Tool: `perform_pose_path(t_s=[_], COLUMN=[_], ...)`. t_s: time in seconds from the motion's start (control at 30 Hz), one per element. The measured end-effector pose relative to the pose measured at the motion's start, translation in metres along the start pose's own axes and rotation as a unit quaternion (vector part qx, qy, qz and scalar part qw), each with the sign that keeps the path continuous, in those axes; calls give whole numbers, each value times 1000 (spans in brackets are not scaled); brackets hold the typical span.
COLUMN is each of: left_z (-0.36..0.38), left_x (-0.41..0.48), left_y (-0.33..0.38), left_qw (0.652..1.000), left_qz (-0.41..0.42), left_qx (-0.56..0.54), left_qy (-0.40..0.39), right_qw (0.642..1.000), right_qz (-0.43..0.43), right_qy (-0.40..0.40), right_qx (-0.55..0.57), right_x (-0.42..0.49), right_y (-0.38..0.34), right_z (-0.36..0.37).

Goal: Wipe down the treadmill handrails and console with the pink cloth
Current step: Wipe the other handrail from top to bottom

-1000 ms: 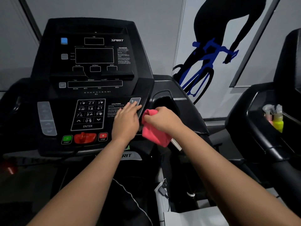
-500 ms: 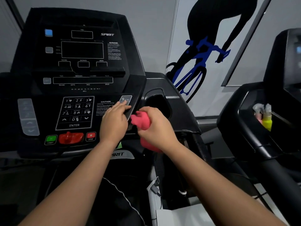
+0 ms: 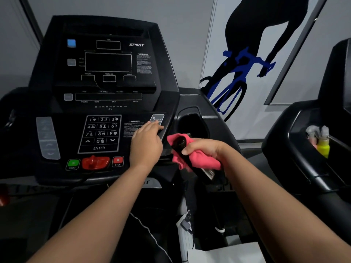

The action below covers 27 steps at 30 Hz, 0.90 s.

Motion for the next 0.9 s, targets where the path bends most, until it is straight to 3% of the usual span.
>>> perform_pose_path(t_s=[0.17,0.27,0.33,0.4,0.47,0.63,0.8,0.9], left_z=[0,0,1,2,2,1,-6,-8], left_x=[3,3,3,2,2,3,2,1], left_y=[1,2,2,1,1,0,-7,-10], left_qw=[1000,1000,999,999,999,1000,988,986], left_qz=[14,19,21,24,21,-1,-105,-103], left_qx=[17,21,26,27,22,-12,-116,-129], left_qy=[11,11,7,10,15,11,1,5], right_qw=[998,995,973,902,828,744,583,510], right_qz=[33,14,-24,-54,-42,28,126,69], right_qy=[-7,81,210,386,480,443,380,390], right_qx=[-47,-61,-88,-184,-286,-499,-707,-763], right_x=[8,7,5,3,3,13,35,35], right_y=[-13,-15,-16,-18,-23,-48,-51,-42], right_z=[1,3,10,20,33,51,73,76])
Point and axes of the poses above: each hand's wrist, its own x-axis towards the middle knuckle, its own z-axis out of the palm, y = z × x, the point moved 3 cm from there along x, towards the middle knuckle, and after that the axes turned 3 degrees about x, right-handed, at the moved point
